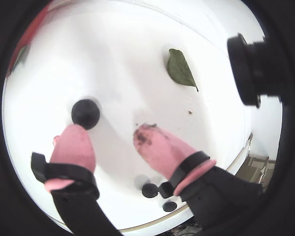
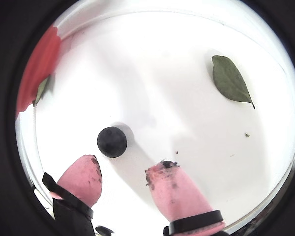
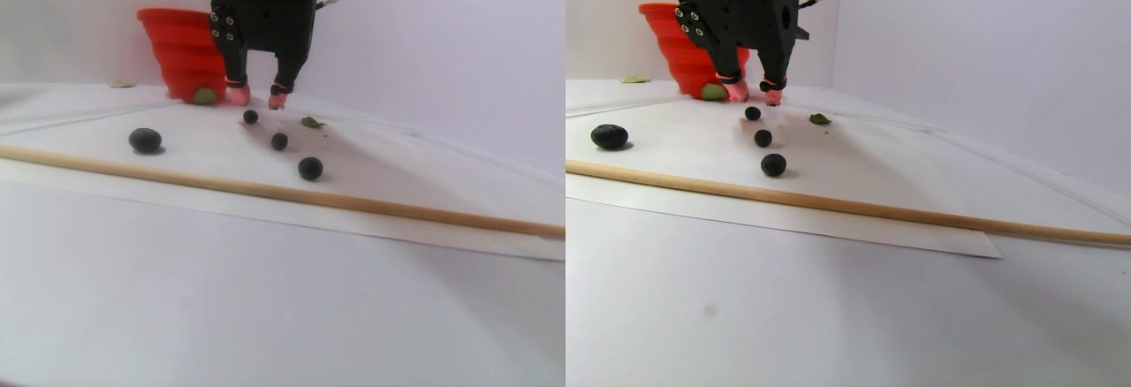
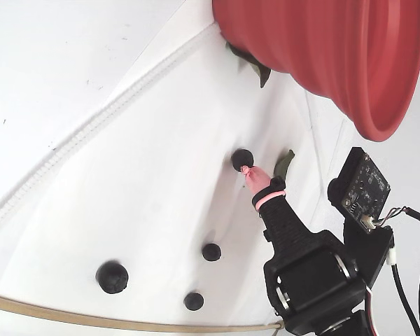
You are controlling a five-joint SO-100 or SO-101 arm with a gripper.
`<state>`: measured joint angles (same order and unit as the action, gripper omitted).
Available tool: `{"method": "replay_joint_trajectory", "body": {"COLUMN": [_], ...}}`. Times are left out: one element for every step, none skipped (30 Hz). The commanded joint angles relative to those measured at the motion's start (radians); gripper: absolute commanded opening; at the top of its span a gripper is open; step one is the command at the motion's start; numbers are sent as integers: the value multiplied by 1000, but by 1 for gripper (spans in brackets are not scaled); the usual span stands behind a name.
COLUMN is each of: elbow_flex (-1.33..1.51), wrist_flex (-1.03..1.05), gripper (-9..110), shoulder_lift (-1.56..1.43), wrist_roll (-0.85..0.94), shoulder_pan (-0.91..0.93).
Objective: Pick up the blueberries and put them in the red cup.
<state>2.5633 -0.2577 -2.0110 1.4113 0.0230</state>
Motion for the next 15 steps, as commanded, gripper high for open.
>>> {"method": "replay_joint_trajectory", "body": {"elbow_flex": [-51, -52, -54, -54, -52, -52, -52, -54, -55, -57, -61, -66, -71, -77, -83], "wrist_flex": [-25, -25, -26, -31, -35, -46, -52, -60, -69, -74, -78, -81, -81, -84, -84], "gripper": [18, 18, 18, 19, 19, 19, 19, 19, 19, 19, 19, 19, 19, 19, 19], "shoulder_lift": [-17, -15, -14, -14, -9, -3, 6, 14, 23, 28, 34, 38, 44, 49, 54], "wrist_roll": [-11, -14, -17, -20, -20, -21, -20, -15, -12, -9, -6, -6, -5, -5, -3], "shoulder_pan": [-8, -9, -11, -14, -17, -18, -20, -20, -20, -20, -20, -20, -20, -20, -20]}}
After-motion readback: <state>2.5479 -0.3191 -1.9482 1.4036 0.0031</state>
